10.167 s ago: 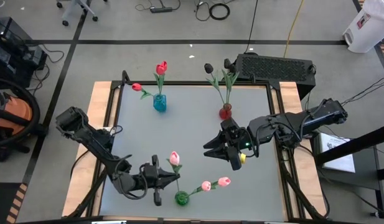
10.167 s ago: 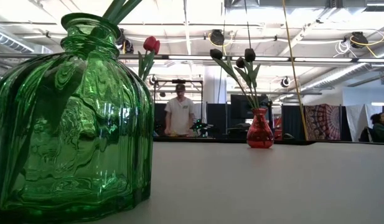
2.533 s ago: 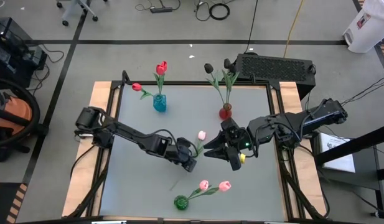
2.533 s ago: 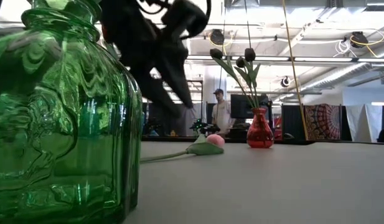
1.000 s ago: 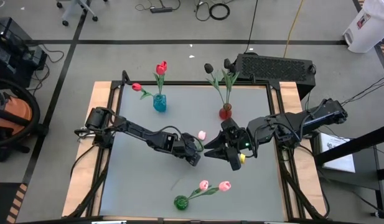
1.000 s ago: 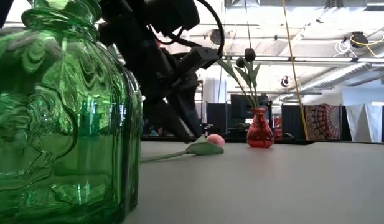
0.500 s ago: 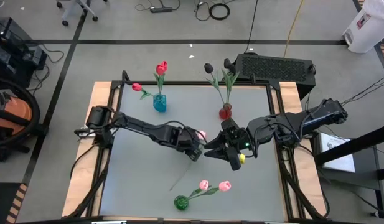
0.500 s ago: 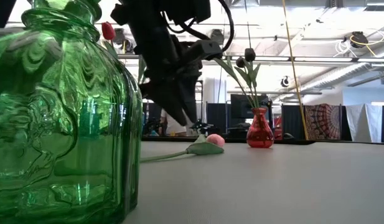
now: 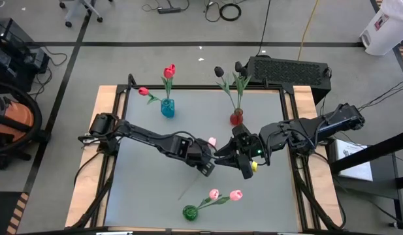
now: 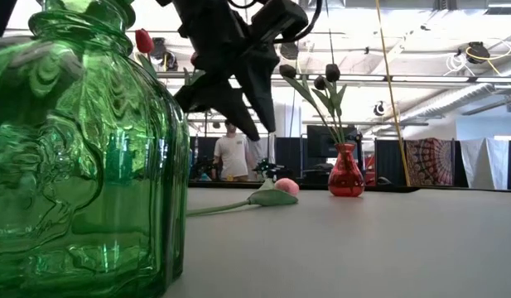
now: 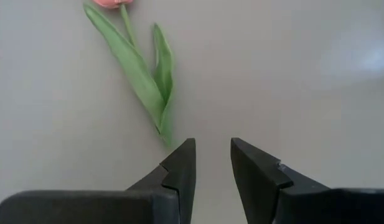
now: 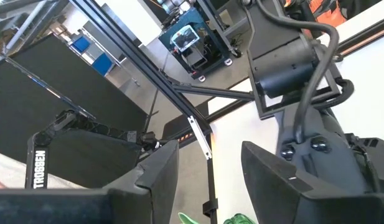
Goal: Sort flowers into vase by color
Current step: Put the pink tulip into the green vase
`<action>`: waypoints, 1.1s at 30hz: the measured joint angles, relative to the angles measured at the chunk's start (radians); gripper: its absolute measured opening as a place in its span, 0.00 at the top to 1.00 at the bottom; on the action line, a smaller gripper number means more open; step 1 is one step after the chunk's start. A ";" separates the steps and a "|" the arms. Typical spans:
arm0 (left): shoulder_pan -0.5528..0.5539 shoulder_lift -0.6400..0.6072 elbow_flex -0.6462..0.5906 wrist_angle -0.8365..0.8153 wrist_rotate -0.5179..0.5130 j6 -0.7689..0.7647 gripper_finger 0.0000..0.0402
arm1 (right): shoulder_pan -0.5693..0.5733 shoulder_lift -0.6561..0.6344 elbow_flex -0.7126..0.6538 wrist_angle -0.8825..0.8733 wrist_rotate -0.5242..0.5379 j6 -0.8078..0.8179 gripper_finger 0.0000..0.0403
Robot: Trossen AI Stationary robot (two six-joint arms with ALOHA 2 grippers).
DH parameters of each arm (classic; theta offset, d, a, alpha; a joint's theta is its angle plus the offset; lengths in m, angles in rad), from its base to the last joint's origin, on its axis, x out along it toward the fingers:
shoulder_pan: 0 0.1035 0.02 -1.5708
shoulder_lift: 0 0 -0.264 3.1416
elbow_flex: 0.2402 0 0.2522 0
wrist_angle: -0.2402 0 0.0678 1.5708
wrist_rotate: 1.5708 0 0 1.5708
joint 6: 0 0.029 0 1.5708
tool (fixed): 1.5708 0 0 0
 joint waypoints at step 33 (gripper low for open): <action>0.025 0.101 0.046 -0.038 -0.092 0.050 0.73 | 0.000 0.000 0.000 0.000 0.000 0.000 0.59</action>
